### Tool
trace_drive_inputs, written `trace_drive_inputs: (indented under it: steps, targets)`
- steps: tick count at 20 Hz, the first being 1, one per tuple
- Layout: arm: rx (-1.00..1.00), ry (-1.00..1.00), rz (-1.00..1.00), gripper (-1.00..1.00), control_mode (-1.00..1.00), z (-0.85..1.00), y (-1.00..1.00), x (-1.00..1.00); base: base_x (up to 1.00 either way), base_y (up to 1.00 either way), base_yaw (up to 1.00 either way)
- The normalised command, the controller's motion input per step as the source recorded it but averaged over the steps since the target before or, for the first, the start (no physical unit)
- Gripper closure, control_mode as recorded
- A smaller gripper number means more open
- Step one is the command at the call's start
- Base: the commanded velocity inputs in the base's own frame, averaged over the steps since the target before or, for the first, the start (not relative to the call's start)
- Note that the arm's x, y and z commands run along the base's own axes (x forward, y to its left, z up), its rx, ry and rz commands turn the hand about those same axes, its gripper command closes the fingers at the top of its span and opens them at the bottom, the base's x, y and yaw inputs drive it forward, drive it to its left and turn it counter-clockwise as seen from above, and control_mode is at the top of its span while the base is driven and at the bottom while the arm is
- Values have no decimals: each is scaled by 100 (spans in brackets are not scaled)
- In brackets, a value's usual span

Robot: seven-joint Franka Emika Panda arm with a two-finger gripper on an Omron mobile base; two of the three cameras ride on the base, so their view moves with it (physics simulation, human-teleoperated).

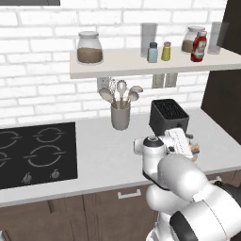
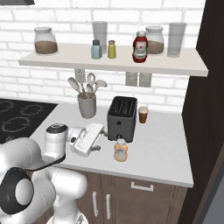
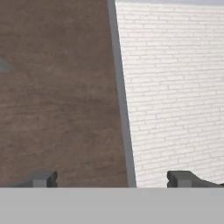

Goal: Put the shaker and condiment bottle from the counter next to their counterparts in the cabinet.

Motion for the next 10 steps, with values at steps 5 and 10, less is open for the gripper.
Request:
trace_drive_inputs:
  steps: [5, 10]
  targets:
    - [11, 1, 5, -100, -100, -46, -6, 1, 0, 0, 0]
    - [5, 0, 4, -100, -100, -35, 0, 0, 0, 0, 0]
